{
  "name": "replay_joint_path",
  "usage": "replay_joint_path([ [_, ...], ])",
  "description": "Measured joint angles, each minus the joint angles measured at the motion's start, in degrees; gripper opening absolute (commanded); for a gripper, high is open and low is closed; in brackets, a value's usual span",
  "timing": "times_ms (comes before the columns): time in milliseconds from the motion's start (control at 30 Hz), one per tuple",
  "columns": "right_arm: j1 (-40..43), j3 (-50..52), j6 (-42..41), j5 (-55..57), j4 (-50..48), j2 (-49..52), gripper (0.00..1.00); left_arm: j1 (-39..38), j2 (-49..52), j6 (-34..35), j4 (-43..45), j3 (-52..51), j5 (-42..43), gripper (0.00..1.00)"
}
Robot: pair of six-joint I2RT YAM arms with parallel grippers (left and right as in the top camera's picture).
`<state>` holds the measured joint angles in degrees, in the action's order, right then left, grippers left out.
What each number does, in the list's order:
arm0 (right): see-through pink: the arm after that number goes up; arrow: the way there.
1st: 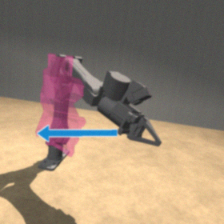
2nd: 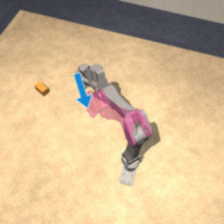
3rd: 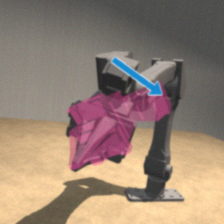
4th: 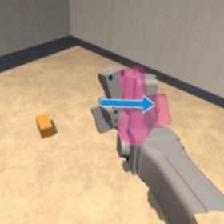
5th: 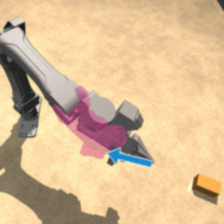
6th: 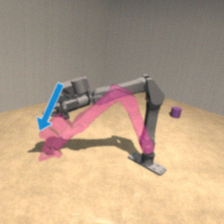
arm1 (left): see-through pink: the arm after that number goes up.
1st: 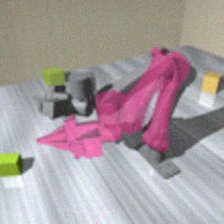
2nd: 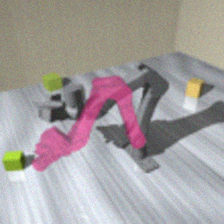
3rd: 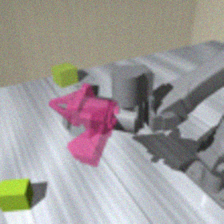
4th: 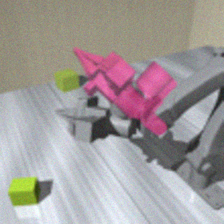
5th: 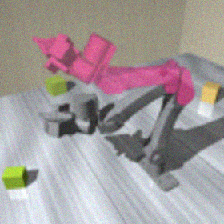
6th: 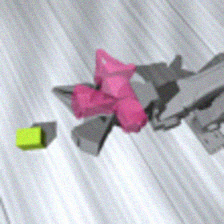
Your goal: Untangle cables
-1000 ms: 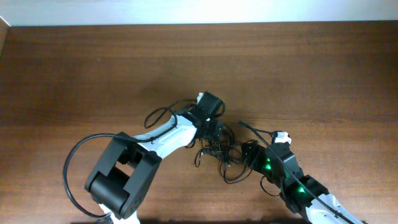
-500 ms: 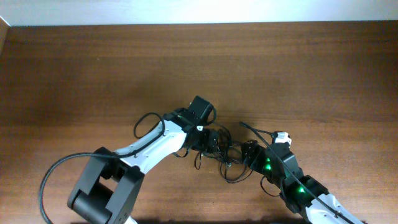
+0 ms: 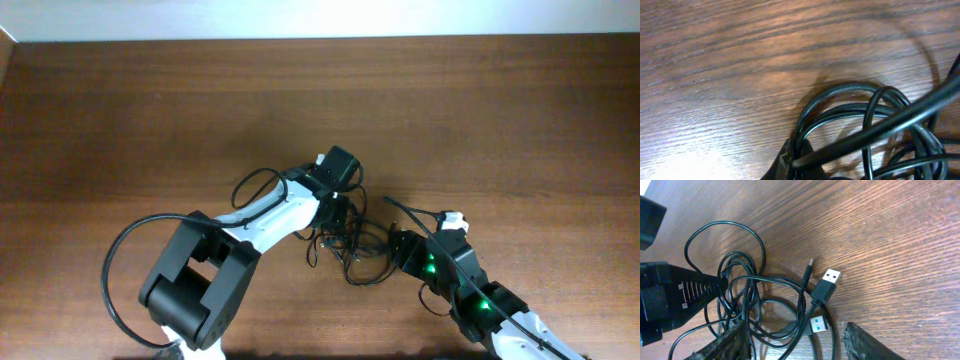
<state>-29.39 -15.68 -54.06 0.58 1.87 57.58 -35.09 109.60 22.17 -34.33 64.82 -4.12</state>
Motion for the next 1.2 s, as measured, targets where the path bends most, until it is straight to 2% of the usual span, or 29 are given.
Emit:
replay_joint_path([
  [133,0.0,-3.4,5.3,-4.6,2.5,0.0,0.60,3.9,-3.4,0.4,-6.0,-1.6,-2.5,0.00],
  [200,0.0,-6.5,6.1,-11.0,1.8,0.0,0.65,7.6,-10.6,0.6,-9.0,-3.9,-2.5,0.00],
  [300,0.0,-6.8,1.8,-20.1,1.1,0.0,0.71,8.2,-24.2,-0.1,-8.8,-3.8,2.5,0.00],
  [400,0.0,-6.8,-1.2,-26.7,1.1,0.0,0.75,8.2,-31.7,-0.3,-8.8,-3.8,6.1,0.00],
  [533,0.0,-6.7,-3.3,-29.7,-3.7,0.1,0.81,8.2,-36.0,-0.3,-8.3,-3.8,12.0,0.00],
  [700,0.0,-6.8,-2.5,-28.8,-11.4,4.0,0.80,8.2,-36.7,-0.3,-6.8,-3.8,18.0,0.00],
  [733,0.0,-6.8,-2.5,-28.5,-13.1,5.4,0.70,8.2,-36.7,-0.9,-6.1,-3.8,20.1,0.00],
  [800,0.0,-7.0,-2.2,-28.1,-18.7,11.5,0.29,8.2,-36.7,-2.3,-3.2,-3.8,26.6,0.00],
  [833,0.0,-7.0,-2.4,-28.0,-19.8,12.7,0.14,8.2,-36.7,-2.5,-2.8,-3.8,28.5,0.00],
  [867,0.0,-7.0,-2.2,-28.0,-20.9,13.9,0.06,8.2,-36.7,-2.8,-2.6,-3.8,29.8,0.00],
  [1000,-0.1,-7.5,0.0,-27.9,-20.8,17.8,0.04,9.5,-36.7,-5.6,-2.6,-4.0,31.9,0.00],
  [1100,-0.1,-7.5,5.5,-29.7,-20.6,16.8,0.04,15.8,-36.9,-6.4,-4.6,-4.0,27.3,0.00],
  [1200,1.0,-7.6,10.7,-34.6,-20.3,9.0,0.04,23.3,-37.3,-5.2,-9.3,-4.0,20.8,0.00],
])
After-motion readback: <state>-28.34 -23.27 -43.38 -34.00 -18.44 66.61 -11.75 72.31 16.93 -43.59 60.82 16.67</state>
